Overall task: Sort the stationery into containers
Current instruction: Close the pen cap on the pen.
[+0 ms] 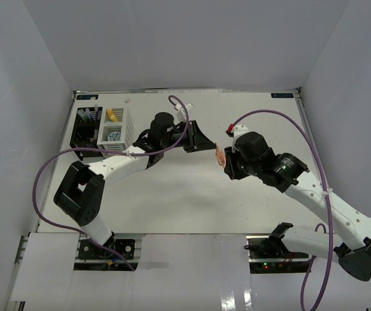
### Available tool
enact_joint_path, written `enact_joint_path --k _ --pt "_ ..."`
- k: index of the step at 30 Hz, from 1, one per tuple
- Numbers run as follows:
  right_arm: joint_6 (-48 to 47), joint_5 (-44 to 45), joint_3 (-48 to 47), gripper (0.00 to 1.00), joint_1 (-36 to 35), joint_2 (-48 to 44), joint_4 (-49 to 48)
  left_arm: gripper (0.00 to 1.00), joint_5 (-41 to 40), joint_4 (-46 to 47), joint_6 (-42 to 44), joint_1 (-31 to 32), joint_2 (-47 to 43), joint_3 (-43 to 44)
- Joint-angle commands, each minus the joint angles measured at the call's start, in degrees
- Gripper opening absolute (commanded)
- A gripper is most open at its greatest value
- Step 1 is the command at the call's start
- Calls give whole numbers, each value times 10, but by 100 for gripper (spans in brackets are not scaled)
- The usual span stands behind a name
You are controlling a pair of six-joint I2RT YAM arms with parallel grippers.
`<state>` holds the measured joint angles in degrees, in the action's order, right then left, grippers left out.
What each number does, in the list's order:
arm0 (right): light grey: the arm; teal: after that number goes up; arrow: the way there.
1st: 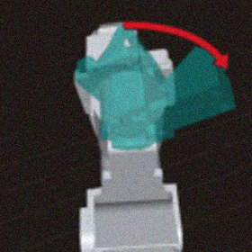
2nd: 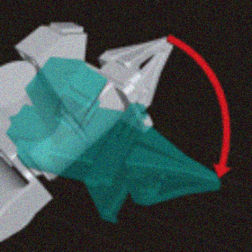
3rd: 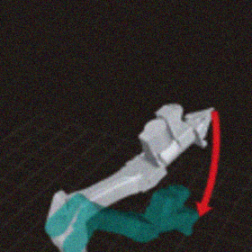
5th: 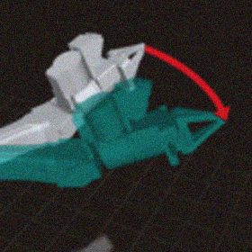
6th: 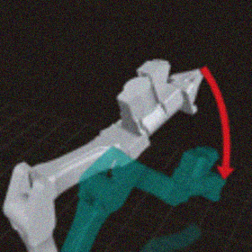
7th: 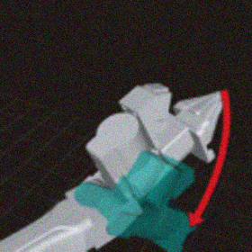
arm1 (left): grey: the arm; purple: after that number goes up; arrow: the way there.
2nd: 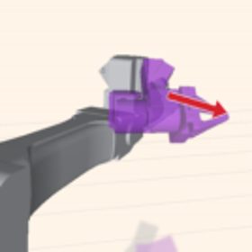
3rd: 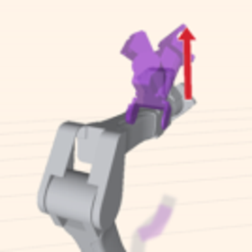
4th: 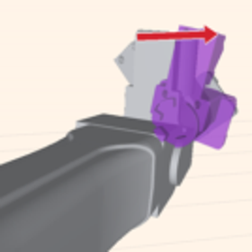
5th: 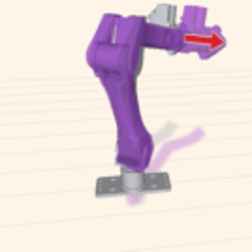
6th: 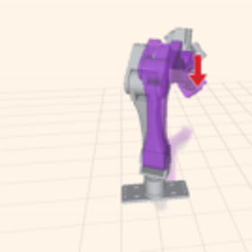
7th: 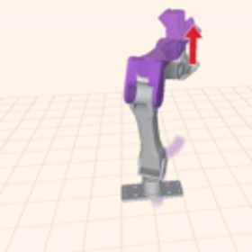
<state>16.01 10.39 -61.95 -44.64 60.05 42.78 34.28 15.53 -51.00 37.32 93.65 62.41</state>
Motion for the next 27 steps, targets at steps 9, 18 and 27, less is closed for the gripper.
enact_joint_path --k 9,18,27 --pt "10 17 -5 8 9 40 25 34 68 35 12 -1 -28 20" --pt "0 23 -11 8 10 28 26 40 -16 -44 -25 -10 -37 13" --pt "3 31 -35 8 12 8 25 54 -23 -82 -126 -39 -44 -34"
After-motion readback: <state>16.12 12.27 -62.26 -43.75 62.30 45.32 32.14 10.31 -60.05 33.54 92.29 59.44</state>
